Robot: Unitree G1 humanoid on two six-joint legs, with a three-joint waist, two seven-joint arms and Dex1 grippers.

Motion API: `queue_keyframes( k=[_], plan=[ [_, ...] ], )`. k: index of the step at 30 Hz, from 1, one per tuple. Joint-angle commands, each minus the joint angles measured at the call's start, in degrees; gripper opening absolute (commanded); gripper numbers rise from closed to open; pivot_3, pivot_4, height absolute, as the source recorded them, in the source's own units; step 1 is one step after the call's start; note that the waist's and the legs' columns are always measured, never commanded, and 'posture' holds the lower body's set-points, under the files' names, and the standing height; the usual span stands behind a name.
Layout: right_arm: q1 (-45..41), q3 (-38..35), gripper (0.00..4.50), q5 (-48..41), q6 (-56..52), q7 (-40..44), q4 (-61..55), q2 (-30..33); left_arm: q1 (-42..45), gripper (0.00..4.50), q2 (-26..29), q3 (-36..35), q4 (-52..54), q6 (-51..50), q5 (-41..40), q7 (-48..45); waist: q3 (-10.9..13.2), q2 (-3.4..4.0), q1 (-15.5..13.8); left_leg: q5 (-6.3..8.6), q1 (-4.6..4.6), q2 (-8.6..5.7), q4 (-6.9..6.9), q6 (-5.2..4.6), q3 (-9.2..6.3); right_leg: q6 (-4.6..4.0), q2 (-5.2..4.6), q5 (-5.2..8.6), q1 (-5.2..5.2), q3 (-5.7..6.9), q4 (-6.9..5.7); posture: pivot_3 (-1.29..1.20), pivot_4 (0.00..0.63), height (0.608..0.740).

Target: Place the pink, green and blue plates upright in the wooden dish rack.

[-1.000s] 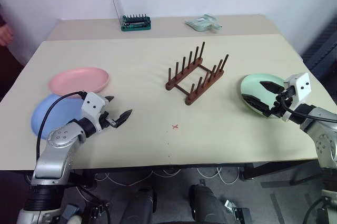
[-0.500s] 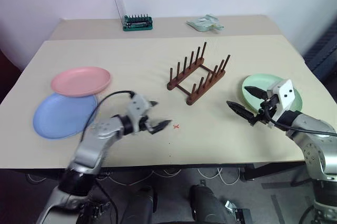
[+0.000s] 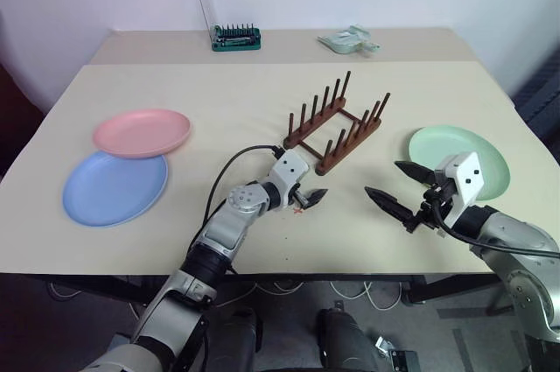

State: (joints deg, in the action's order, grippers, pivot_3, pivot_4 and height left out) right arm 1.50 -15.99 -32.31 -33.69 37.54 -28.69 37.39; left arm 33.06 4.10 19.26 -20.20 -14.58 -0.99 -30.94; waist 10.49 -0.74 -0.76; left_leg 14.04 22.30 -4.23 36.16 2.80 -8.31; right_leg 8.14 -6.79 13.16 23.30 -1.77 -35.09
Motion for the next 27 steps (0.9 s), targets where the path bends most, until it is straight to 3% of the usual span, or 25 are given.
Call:
queue_keyframes(
  k=[1,3,6,12,18,27],
  plan=[
    [0.1,0.8,4.46,-1.6,-1.3,1.6,-3.1,1.7,1.7,4.50,-2.0,0.8,-4.7,0.5,2.3,1.9,0.0,0.00,-0.1,0.00,0.00,-0.01,0.01,0.00,0.00,0.00,0.00,0.00,-0.01,0.00,0.00,0.00,0.150,0.740],
    [0.3,1.3,4.46,-1.7,-2.4,1.6,-3.2,2.2,2.3,4.50,-2.7,0.1,-6.2,0.9,2.4,2.7,0.0,-0.01,0.0,0.01,0.00,-0.02,0.02,-0.02,0.00,0.03,-0.01,0.00,-0.04,0.00,0.02,0.00,0.150,0.740],
    [0.8,2.0,4.50,-0.4,-1.5,1.8,-2.1,2.3,2.2,3.61,-3.9,-0.8,-6.9,1.8,1.8,3.1,0.0,-0.01,0.0,0.02,-0.01,-0.01,0.01,-0.03,0.00,0.05,-0.01,0.01,-0.04,0.00,0.01,0.00,0.150,0.740],
    [2.2,2.3,4.50,1.6,1.3,2.6,-0.4,1.9,2.1,0.68,-4.1,-1.8,-8.0,2.8,2.3,4.3,0.0,-0.01,0.1,0.02,-0.02,-0.01,0.00,-0.03,0.00,0.07,-0.01,0.02,-0.03,0.00,0.00,0.00,0.150,0.740],
    [3.8,2.0,4.50,3.1,2.8,3.4,0.4,2.6,1.6,0.66,0.0,-2.1,-7.2,8.3,3.4,2.8,0.0,-0.01,0.2,0.02,-0.03,0.00,0.01,-0.03,0.00,0.07,0.00,0.03,-0.03,0.00,0.00,0.00,0.150,0.740],
    [6.0,1.1,4.50,3.2,2.7,5.1,0.4,4.4,-0.9,0.66,17.7,-5.4,1.8,14.3,-10.3,-30.6,0.0,0.06,1.4,0.02,-0.04,0.08,-0.06,-0.03,0.03,0.04,0.04,0.03,0.09,0.00,-0.12,0.00,0.150,0.740]
  ],
)
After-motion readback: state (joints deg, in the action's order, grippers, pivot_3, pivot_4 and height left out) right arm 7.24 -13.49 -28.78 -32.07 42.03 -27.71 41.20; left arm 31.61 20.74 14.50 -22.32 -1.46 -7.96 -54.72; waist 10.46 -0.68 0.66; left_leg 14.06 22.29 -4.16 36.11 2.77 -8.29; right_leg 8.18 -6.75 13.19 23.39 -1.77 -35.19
